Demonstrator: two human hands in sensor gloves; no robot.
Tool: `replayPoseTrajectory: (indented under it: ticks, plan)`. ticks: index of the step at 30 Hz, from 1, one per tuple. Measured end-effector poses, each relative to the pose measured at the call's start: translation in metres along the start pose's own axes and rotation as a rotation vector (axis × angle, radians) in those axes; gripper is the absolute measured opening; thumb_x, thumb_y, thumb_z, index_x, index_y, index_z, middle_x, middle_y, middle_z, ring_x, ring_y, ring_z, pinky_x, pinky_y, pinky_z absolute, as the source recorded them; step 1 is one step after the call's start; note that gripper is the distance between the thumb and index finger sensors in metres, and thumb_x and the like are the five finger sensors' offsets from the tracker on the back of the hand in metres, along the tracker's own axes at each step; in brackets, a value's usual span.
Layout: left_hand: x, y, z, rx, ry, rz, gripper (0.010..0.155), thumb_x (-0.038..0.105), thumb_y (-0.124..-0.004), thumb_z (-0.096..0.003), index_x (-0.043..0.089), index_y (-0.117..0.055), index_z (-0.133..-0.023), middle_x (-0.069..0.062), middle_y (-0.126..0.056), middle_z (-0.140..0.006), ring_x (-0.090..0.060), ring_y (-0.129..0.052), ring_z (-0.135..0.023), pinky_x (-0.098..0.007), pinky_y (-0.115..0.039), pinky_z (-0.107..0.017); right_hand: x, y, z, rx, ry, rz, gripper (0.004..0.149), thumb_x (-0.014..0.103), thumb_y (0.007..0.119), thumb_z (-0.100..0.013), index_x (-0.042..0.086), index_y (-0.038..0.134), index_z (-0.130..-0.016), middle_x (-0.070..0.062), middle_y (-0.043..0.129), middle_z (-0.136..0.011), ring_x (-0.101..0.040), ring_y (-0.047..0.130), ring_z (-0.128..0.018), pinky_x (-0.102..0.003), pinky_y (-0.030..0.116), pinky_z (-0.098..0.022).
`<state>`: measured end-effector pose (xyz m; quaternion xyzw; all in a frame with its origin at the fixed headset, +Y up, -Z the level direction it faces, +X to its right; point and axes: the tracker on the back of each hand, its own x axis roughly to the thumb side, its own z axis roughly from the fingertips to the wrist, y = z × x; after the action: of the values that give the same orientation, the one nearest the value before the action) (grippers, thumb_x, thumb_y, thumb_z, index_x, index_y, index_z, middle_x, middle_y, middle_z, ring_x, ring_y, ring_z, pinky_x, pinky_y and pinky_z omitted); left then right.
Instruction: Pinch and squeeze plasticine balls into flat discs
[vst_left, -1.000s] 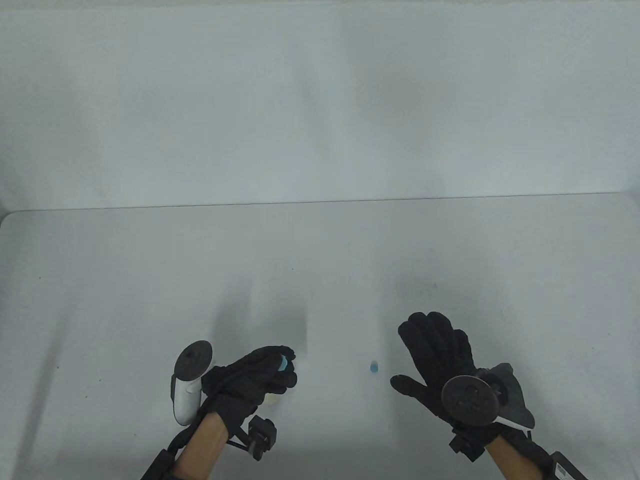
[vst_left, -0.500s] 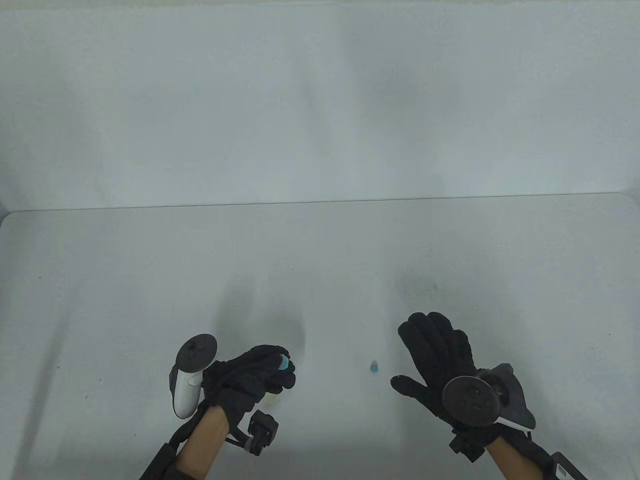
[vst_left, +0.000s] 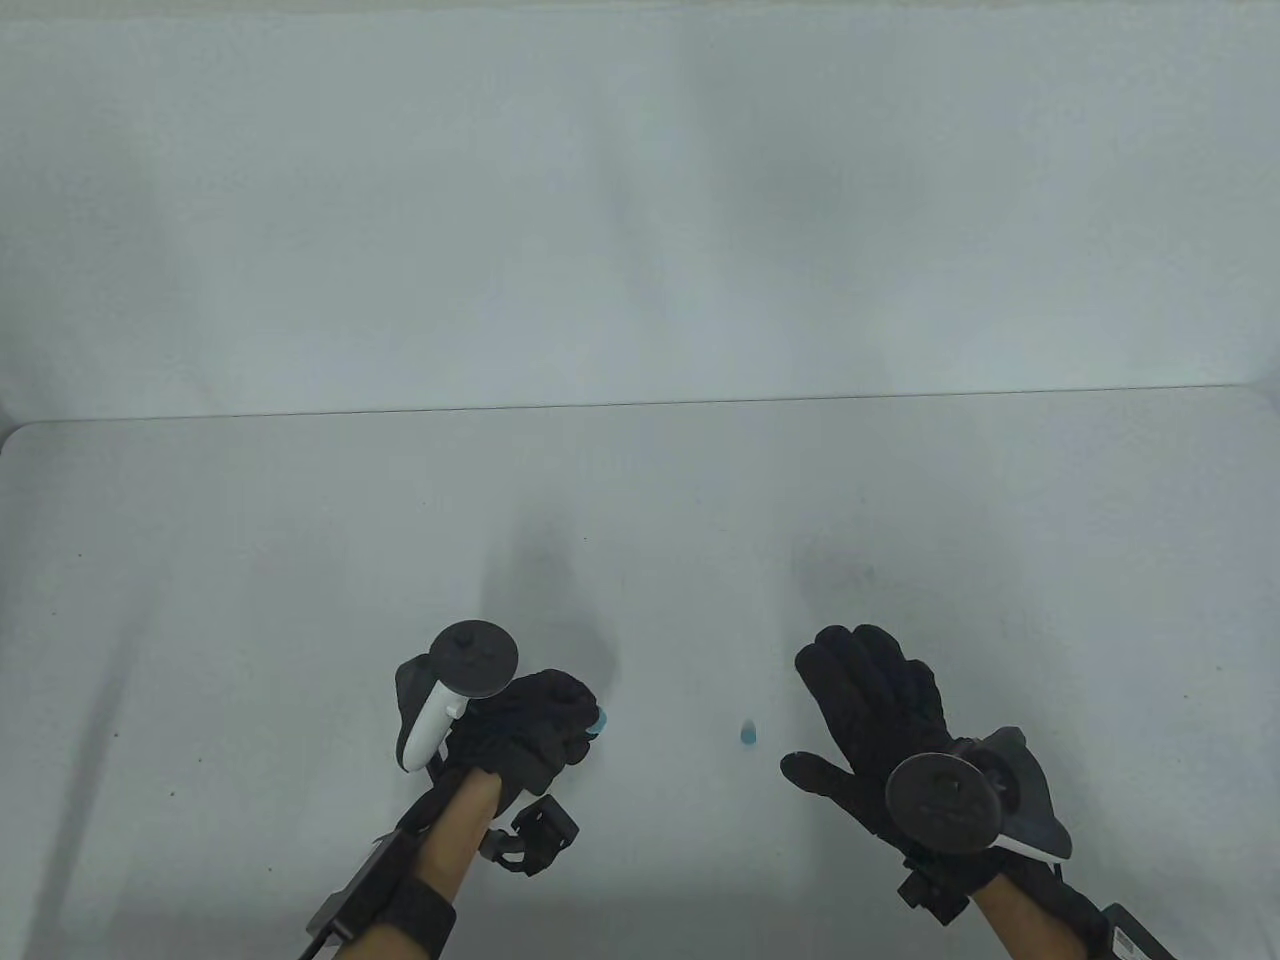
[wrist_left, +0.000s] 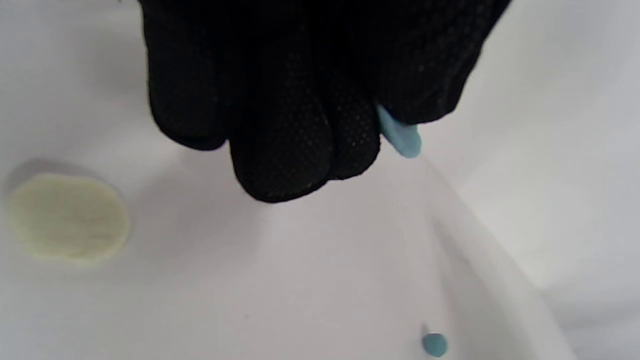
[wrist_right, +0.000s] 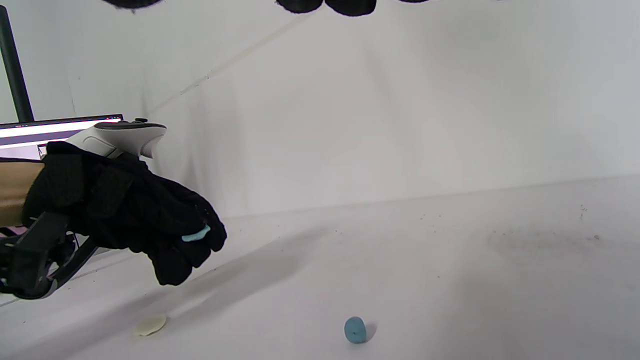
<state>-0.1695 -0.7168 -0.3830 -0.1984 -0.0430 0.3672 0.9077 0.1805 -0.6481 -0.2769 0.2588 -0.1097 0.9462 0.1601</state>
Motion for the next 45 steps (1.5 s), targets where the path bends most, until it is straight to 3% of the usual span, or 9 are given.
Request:
replayPoseTrajectory:
  ticks: [5, 16, 35, 40, 45]
  plan:
    - [0.003, -0.007, -0.012, -0.05, 0.031, -0.1, 0.046, 0.021, -0.078, -0.0517, 0.006, -0.082, -0.094, -0.012, -0.095, -0.082, -0.03, -0.105, -0.066, -0.046, -0.084, -0.057, 0.0, 0.0, 0.0, 0.003, 0.0, -0.001, 0.082, 0.066, 0.05, -0.055, 0.013, 0.035, -0.117, -0.018, 0.035, -0.123, -0.053, 0.038, -0.11, -0.076, 0.045, -0.069]
    - [0.02, -0.028, -0.026, -0.094, 0.042, -0.447, 0.044, 0.024, -0.08, -0.0509, 0.011, -0.086, -0.093, -0.011, -0.092, -0.084, -0.031, -0.101, -0.068, -0.048, -0.081, -0.057, 0.0, 0.0, 0.0, 0.003, -0.001, -0.002, 0.082, 0.066, 0.05, -0.055, 0.013, 0.036, -0.116, -0.018, 0.035, -0.123, -0.053, 0.038, -0.11, -0.076, 0.045, -0.069]
    - [0.044, -0.062, -0.033, -0.029, -0.044, -1.004, 0.043, 0.027, -0.083, -0.0487, 0.014, -0.085, -0.09, -0.006, -0.094, -0.078, -0.025, -0.103, -0.061, -0.045, -0.083, -0.054, 0.0, 0.0, 0.0, -0.001, -0.003, -0.001, 0.082, 0.066, 0.05, -0.055, 0.013, 0.036, -0.116, -0.018, 0.035, -0.123, -0.053, 0.038, -0.11, -0.076, 0.045, -0.069]
    - [0.043, -0.067, -0.032, 0.012, -0.049, -1.079, 0.045, 0.029, -0.083, -0.0486, 0.015, -0.082, -0.091, -0.005, -0.091, -0.08, -0.026, -0.1, -0.064, -0.046, -0.08, -0.056, 0.0, -0.001, 0.0, -0.001, -0.006, -0.002, 0.082, 0.066, 0.05, -0.055, 0.013, 0.036, -0.117, -0.018, 0.035, -0.123, -0.053, 0.038, -0.11, -0.076, 0.045, -0.069]
    - [0.04, -0.064, -0.031, 0.002, -0.04, -1.039, 0.048, 0.031, -0.082, -0.0496, 0.014, -0.08, -0.094, -0.006, -0.089, -0.084, -0.027, -0.098, -0.068, -0.047, -0.08, -0.058, 0.0, -0.001, 0.0, -0.004, -0.009, -0.002, 0.082, 0.066, 0.05, -0.055, 0.013, 0.036, -0.117, -0.018, 0.035, -0.123, -0.053, 0.038, -0.11, -0.076, 0.045, -0.069]
